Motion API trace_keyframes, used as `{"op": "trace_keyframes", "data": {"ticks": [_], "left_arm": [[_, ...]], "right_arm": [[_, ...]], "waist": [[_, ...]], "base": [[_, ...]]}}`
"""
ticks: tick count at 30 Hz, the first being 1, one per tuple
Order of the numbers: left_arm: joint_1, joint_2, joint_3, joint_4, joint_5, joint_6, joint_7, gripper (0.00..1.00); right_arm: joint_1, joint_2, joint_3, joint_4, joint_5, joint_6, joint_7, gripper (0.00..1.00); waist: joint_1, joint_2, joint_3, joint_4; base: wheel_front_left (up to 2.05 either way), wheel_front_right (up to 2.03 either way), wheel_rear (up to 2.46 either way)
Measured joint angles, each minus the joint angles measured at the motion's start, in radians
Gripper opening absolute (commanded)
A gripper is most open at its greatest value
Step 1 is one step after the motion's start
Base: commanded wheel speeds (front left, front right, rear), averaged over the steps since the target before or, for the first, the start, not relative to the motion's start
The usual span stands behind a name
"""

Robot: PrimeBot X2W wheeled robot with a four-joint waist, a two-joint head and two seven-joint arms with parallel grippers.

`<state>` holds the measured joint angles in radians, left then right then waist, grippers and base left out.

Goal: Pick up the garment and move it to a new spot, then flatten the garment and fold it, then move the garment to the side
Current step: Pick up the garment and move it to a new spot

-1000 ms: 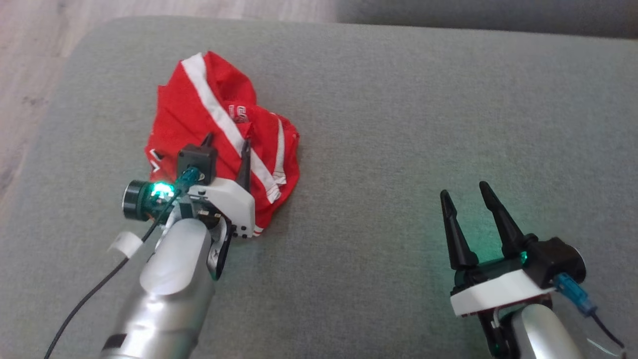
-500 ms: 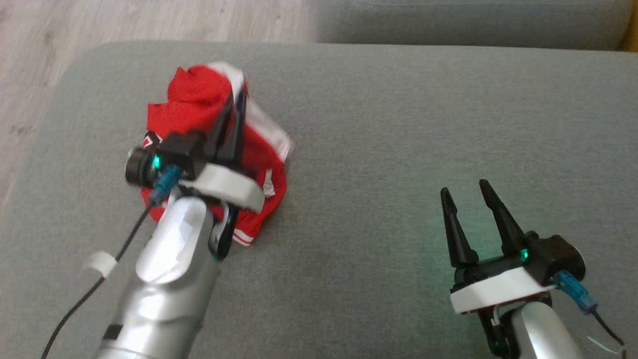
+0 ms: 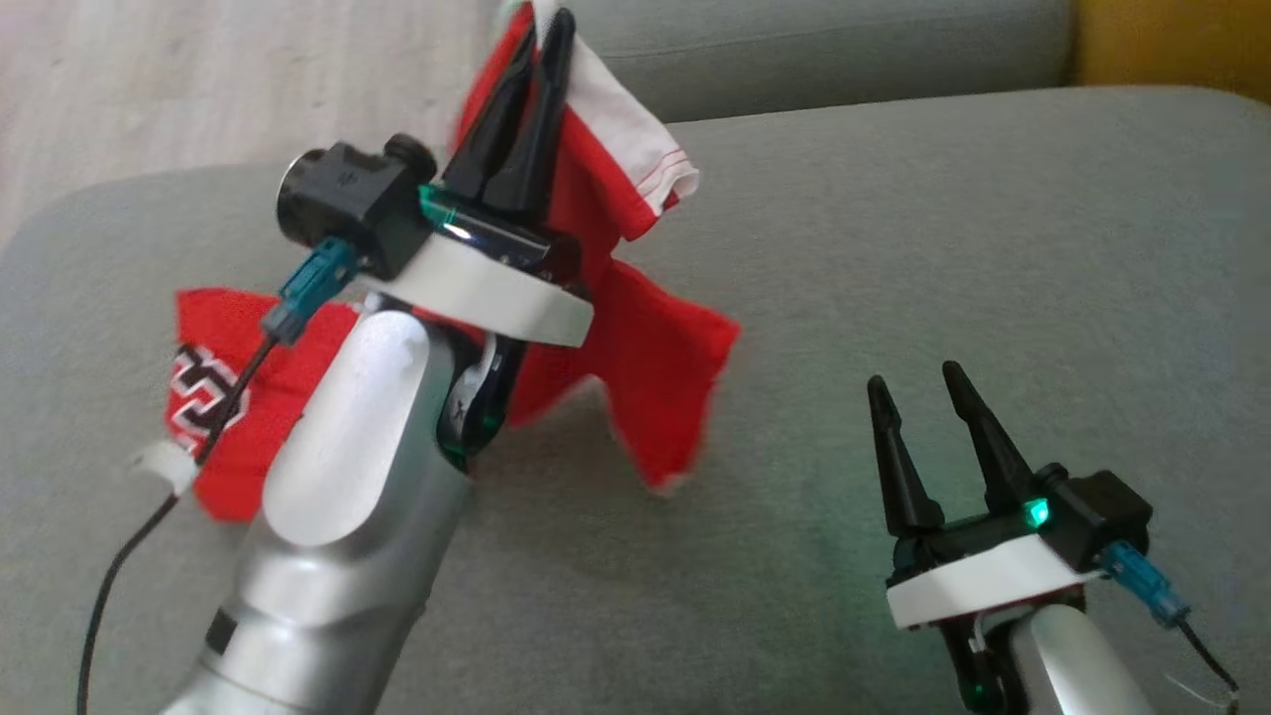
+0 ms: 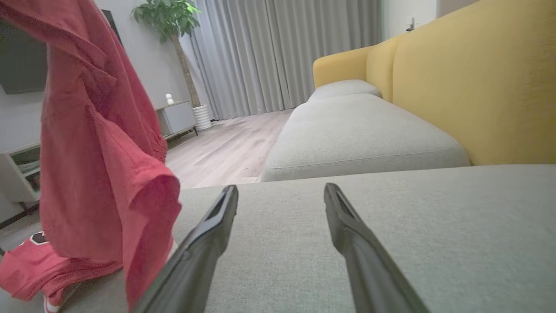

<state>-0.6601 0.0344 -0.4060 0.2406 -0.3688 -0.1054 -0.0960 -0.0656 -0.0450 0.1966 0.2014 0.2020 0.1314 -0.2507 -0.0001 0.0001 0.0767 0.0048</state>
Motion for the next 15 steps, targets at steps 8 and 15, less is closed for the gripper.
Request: {"op": "trace_keyframes", "data": {"ticks": [8,15], "left_arm": [[-0.072,0.004,-0.034,-0.020,-0.009,0.000,0.109,0.00],[-0.146,0.018,-0.059,0.065,0.019,0.000,0.120,0.00]], "right_arm": [[-0.012,0.000,0.051,-0.044,0.050,0.000,0.000,1.00],[-0.072,-0.001,0.114,-0.083,0.093,0.000,0.000,1.00]], "waist": [[0.0000,0.0000,0.030,-0.133],[0.0002,0.0000,0.089,-0.272]], "base": [[0.00,0.00,0.00],[0.00,0.00,0.00]]}}
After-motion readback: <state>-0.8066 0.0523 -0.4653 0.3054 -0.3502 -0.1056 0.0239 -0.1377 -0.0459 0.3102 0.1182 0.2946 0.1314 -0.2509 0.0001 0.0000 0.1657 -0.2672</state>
